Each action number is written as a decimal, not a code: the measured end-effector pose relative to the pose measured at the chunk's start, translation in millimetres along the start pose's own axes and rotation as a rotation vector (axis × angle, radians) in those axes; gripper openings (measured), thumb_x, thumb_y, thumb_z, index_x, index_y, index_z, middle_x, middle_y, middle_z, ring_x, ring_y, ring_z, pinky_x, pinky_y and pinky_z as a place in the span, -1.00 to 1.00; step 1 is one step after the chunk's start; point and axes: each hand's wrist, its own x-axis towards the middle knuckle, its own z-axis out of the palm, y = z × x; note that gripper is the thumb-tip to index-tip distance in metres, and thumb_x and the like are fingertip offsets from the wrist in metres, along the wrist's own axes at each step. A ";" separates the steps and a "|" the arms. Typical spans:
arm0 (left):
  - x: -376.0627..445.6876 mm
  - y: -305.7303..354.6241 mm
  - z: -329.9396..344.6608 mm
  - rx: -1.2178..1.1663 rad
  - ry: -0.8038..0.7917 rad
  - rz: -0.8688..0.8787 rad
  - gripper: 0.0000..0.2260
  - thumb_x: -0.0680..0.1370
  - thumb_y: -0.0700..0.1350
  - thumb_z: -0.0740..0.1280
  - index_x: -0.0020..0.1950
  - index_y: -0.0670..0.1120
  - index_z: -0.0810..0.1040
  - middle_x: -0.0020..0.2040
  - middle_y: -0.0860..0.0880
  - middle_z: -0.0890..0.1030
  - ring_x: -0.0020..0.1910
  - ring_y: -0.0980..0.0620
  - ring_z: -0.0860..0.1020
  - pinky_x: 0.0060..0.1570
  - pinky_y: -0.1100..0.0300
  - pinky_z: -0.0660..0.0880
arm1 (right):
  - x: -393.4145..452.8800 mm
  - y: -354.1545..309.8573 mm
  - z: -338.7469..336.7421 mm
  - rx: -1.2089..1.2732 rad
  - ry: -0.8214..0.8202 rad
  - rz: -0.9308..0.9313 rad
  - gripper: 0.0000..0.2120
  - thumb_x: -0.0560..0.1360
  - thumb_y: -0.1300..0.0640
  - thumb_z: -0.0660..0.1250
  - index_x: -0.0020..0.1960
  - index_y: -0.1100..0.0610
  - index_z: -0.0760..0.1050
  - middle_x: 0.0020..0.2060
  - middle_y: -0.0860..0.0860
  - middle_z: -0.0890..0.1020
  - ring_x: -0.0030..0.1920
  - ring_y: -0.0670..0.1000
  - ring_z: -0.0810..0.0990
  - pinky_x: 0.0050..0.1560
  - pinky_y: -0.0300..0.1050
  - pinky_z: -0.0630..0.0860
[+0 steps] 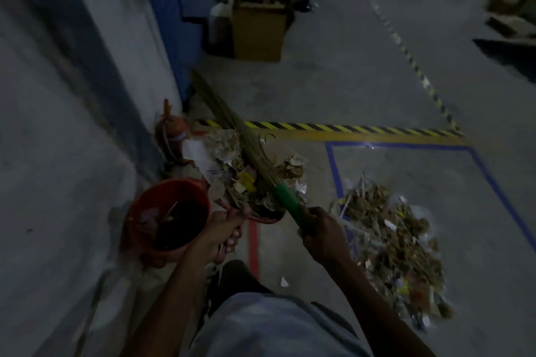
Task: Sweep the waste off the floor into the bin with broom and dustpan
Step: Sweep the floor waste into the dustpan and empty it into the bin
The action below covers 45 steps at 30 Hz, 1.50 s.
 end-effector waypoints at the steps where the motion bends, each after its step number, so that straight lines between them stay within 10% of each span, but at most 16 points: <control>1: -2.5 -5.0 -10.0 -0.023 0.036 -0.004 -0.62 0.62 0.05 0.37 -0.28 -0.09 0.36 -0.47 -0.03 0.34 -0.61 0.08 0.25 -0.54 0.32 0.19 | 4.9 -8.9 3.9 -0.009 -0.015 -0.037 -0.66 0.47 0.15 0.38 0.22 0.18 0.60 0.16 0.05 0.56 -0.10 0.11 0.59 -0.13 0.03 0.56; 20: 56.9 -96.9 -210.9 -0.309 0.211 -0.305 -0.70 0.63 0.03 0.37 -0.22 -0.10 0.48 -0.55 0.02 0.35 -0.64 0.12 0.27 -0.61 0.31 0.21 | 100.2 -162.9 174.4 -0.212 -0.391 -0.197 -0.52 0.47 0.18 0.33 0.38 0.11 0.50 0.24 0.13 0.53 -0.01 0.27 0.61 -0.10 0.05 0.55; 29: 123.7 -95.7 -257.3 -0.345 0.144 -0.516 -0.55 0.57 0.19 0.39 -0.37 -0.04 0.37 -0.51 0.04 0.36 -0.62 0.14 0.28 -0.52 0.30 0.18 | 132.0 -190.3 196.5 -0.238 -0.406 -0.055 -0.57 0.46 0.03 0.29 0.31 0.08 0.52 0.14 0.06 0.55 -0.01 0.20 0.61 -0.16 -0.02 0.52; 45: 168.4 -103.4 -263.6 -0.399 0.200 -0.569 -0.62 0.64 -0.16 0.35 -0.35 -0.12 0.33 -0.53 0.00 0.42 -0.66 0.15 0.35 -0.65 0.41 0.28 | 84.1 -144.2 143.1 -0.127 -0.212 0.041 -0.77 0.44 0.26 0.43 0.10 0.19 0.64 -0.01 0.10 0.58 -0.15 0.22 0.58 -0.25 -0.04 0.45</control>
